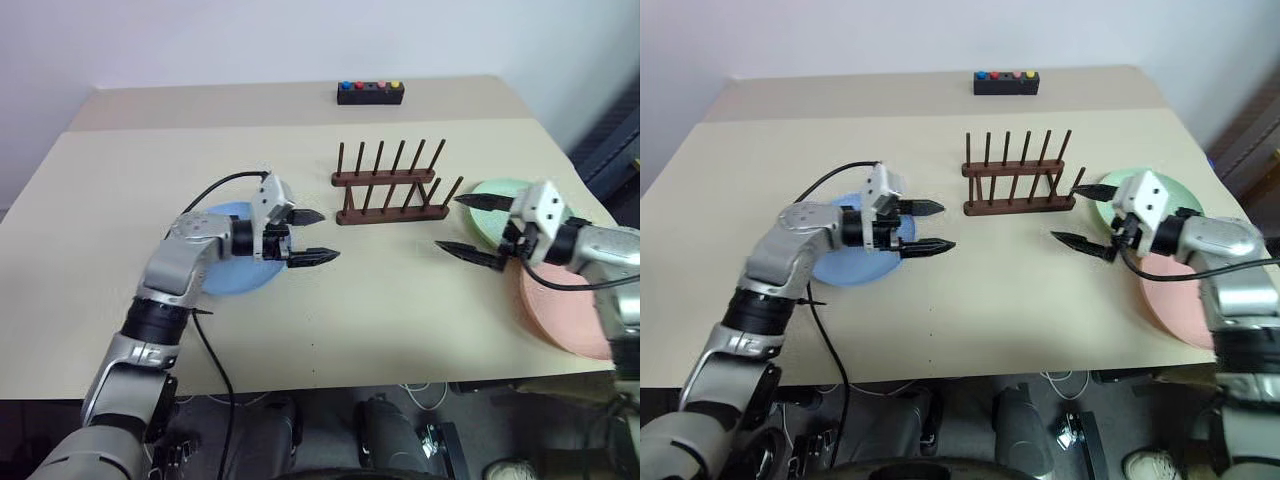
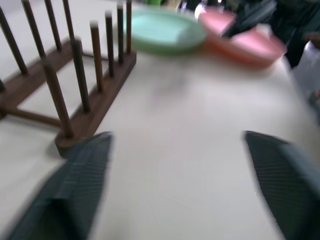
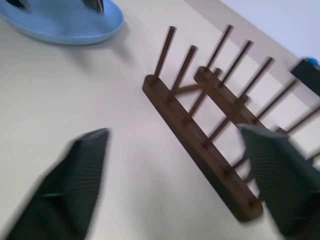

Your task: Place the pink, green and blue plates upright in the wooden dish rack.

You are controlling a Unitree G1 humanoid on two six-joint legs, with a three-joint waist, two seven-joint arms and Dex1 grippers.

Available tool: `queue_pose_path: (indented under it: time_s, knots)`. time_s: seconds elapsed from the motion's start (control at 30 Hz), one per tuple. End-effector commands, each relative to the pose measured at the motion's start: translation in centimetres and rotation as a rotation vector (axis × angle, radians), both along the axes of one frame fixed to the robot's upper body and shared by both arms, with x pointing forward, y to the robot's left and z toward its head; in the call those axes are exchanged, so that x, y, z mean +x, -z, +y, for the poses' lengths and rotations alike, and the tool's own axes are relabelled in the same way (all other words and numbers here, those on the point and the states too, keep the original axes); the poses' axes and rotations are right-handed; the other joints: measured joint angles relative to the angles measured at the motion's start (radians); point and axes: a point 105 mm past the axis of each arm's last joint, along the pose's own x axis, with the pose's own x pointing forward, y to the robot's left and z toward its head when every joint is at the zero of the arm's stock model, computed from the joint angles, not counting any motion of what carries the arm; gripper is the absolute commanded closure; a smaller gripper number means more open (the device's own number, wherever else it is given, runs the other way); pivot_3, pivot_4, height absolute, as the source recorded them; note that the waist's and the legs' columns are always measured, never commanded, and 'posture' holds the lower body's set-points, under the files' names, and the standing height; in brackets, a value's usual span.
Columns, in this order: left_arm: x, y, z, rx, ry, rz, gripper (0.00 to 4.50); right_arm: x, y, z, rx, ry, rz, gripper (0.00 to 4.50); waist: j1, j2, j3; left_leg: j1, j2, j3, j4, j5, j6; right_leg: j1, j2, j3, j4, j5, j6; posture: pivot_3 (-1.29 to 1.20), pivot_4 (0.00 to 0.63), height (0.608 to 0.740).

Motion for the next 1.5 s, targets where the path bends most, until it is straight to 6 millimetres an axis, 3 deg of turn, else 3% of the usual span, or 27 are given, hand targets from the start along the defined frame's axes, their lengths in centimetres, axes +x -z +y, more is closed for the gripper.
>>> queue_pose_path:
  time_s: [0.03,0.13,0.3,0.6,0.73,0.9,1.13,1.23,1.43,1.47,1.5]
  knots:
    - [-1.4,-2.7,1.1,-0.097,0.022,-0.087,0.06,-1.5,-1.4,-1.7,-0.009,0.071,-0.009,0.06,0.000,0.000,0.000,0.000,0.000,0.000,0.000,0.000,0.000,0.000,0.000,0.000,0.000,0.000,0.000,0.00,0.150,0.740]
    - [-2.5,-3.6,2.0,-0.141,0.029,-0.157,0.06,-3.0,1.1,-4.1,-0.115,0.160,0.077,0.06,0.009,0.000,0.000,0.000,0.000,0.000,-0.001,0.000,0.000,0.000,0.000,0.000,-0.001,0.000,0.000,0.00,0.150,0.740]
    - [-4.1,-3.4,2.4,-0.142,0.116,-0.163,0.06,-4.9,1.3,-6.1,-0.105,0.270,0.126,0.06,0.018,0.001,0.000,0.001,0.000,0.002,0.000,0.000,0.001,0.001,0.000,0.001,-0.001,0.000,0.000,0.00,0.150,0.740]
    - [-4.6,-2.7,1.8,-0.096,0.232,-0.191,0.06,-8.5,3.6,-6.4,-0.091,0.366,0.281,0.06,0.019,0.001,0.000,0.002,0.000,0.002,0.000,-0.001,0.002,0.004,0.000,0.001,-0.003,0.000,0.000,0.00,0.150,0.740]
    - [-4.8,-2.5,1.5,-0.090,0.261,-0.191,0.06,-8.8,4.7,-6.6,-0.095,0.405,0.315,0.06,0.019,0.001,0.000,0.002,0.000,0.002,0.000,-0.001,0.002,0.004,0.000,0.000,-0.003,0.000,0.000,0.00,0.150,0.740]
    - [-5.2,-2.2,1.4,-0.077,0.273,-0.202,0.06,-9.2,6.6,-8.3,-0.181,0.480,0.363,0.06,0.020,0.001,0.000,0.002,0.000,0.002,0.000,-0.001,0.002,0.004,0.000,0.000,-0.002,0.000,0.000,0.00,0.150,0.740]
    - [-5.4,-1.9,1.4,-0.070,0.266,-0.227,0.06,-9.7,7.0,-9.3,-0.224,0.509,0.393,0.06,0.019,0.001,0.000,0.003,0.000,0.002,0.000,-0.002,0.002,0.004,0.000,0.000,-0.003,0.000,0.000,0.00,0.150,0.740]
    - [-5.4,-1.7,1.3,-0.068,0.262,-0.230,0.00,-9.7,7.5,-9.5,-0.241,0.521,0.405,0.86,0.019,0.001,0.000,0.003,0.000,0.002,0.000,-0.002,0.003,0.004,0.000,0.000,-0.003,0.000,0.000,0.00,0.150,0.740]
    - [-5.4,-1.7,1.2,-0.065,0.260,-0.235,0.00,-9.5,7.8,-9.2,-0.241,0.526,0.390,3.87,0.019,0.001,0.000,0.003,0.000,0.002,0.000,-0.002,0.003,0.004,0.000,0.000,-0.003,0.000,0.000,0.00,0.150,0.740]
    - [-5.4,-1.7,1.2,-0.065,0.259,-0.236,0.00,-9.5,7.8,-9.2,-0.237,0.525,0.389,4.32,0.018,0.001,0.000,0.003,0.000,0.002,0.000,-0.002,0.003,0.004,0.000,0.000,-0.003,0.000,0.000,0.00,0.150,0.740]
    - [-5.3,-1.8,1.2,-0.070,0.257,-0.233,0.00,-9.4,7.8,-9.1,-0.235,0.524,0.388,4.47,0.018,0.001,0.000,0.003,0.000,0.002,0.000,-0.002,0.003,0.004,0.000,0.000,-0.003,0.000,0.000,0.00,0.150,0.740]
